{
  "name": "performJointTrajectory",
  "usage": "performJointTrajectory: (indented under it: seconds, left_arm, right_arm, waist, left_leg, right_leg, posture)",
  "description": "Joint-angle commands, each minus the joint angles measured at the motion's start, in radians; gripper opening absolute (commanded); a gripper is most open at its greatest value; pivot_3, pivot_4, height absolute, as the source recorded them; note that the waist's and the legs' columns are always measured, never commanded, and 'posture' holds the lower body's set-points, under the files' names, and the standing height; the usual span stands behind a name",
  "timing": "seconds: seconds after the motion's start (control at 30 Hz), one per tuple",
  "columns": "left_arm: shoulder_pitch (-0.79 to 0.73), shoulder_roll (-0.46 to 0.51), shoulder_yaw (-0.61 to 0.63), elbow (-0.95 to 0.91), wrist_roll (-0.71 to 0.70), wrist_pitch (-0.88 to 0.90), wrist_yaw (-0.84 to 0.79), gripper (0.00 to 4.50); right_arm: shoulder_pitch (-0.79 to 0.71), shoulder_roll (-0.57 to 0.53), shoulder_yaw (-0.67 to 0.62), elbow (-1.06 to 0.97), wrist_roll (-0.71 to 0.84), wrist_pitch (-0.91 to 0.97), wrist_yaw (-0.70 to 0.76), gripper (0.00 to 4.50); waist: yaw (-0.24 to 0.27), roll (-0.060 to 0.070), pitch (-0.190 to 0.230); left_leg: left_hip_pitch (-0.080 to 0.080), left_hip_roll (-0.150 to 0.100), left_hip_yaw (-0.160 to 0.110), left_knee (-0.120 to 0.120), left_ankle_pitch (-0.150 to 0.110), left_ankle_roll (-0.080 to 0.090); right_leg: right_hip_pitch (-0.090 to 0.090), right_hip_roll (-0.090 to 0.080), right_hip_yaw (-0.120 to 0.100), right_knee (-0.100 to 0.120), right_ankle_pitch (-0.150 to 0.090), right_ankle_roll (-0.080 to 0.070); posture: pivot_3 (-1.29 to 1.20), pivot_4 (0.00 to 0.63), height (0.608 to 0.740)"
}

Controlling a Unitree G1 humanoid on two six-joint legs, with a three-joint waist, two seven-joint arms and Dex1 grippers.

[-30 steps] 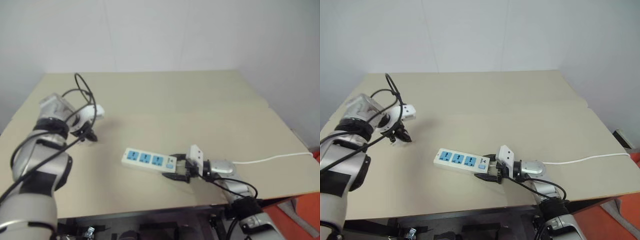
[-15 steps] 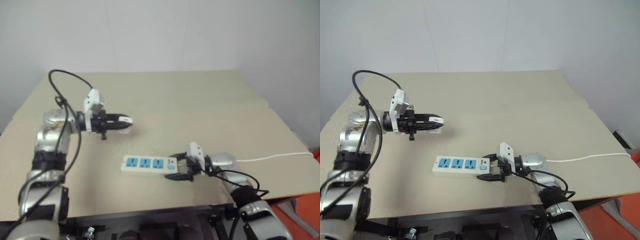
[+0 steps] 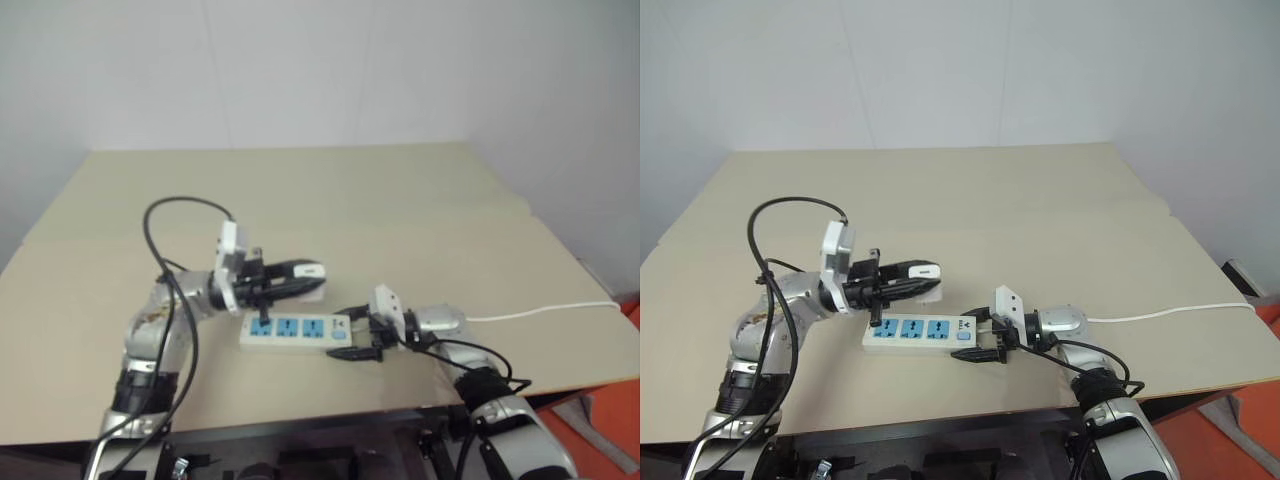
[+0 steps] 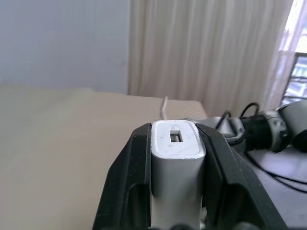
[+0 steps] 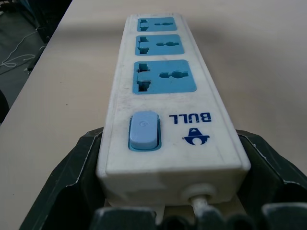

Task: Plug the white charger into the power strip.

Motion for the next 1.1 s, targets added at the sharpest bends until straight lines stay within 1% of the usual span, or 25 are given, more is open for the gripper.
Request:
performJointTrajectory:
  seconds: [0.03,0.37,0.53,0.87,1.1]
  left_arm:
    - [0.038,0.010,-0.041,-0.030,-0.009,-0.041,-0.035,1.02]
    - [0.058,0.023,-0.074,0.041,0.010,-0.113,-0.053,1.02]
    - [0.067,0.027,-0.088,0.093,0.049,-0.184,-0.066,1.02]
    - [0.060,-0.001,-0.109,0.161,0.072,-0.260,-0.072,1.02]
    - [0.065,-0.009,-0.127,0.168,0.078,-0.277,-0.085,1.02]
  right_arm:
    - [0.004,0.011,0.031,0.006,-0.023,0.009,0.006,3.42]
    - [0.021,-0.005,0.042,-0.016,-0.024,0.021,0.027,3.42]
    - [0.017,-0.011,0.050,-0.016,-0.025,0.026,0.045,3.42]
    - [0.024,-0.016,0.047,-0.028,-0.023,0.034,0.040,3.42]
    - [0.030,-0.016,0.042,-0.039,-0.021,0.034,0.027,3.42]
  waist:
    - [0.000,0.000,0.000]
    - [0.003,0.000,0.000]
    - [0.003,0.000,0.000]
    - [0.004,0.000,0.000]
    - [0.005,0.000,0.000]
  left_leg:
    - [0.000,0.000,0.000,0.000,0.000,0.000]
    - [0.000,0.000,0.001,0.000,0.000,0.000]
    - [0.000,0.000,0.001,0.000,0.000,0.000]
    - [0.000,0.000,0.001,0.000,0.000,0.000]
    - [0.000,0.000,0.001,0.000,0.000,0.001]
  right_leg:
    - [0.000,0.000,0.000,0.000,0.000,0.000]
    - [0.000,0.000,0.001,-0.001,0.000,0.000]
    - [0.000,0.000,0.000,-0.002,0.000,0.000]
    - [0.000,0.000,0.000,-0.002,0.000,0.000]
    - [0.000,0.000,0.000,-0.002,0.000,0.000]
  posture:
    - [0.00,0.150,0.740]
    - [0.00,0.150,0.740]
    - [0.00,0.150,0.740]
    - [0.00,0.150,0.740]
    - [0.00,0.150,0.740]
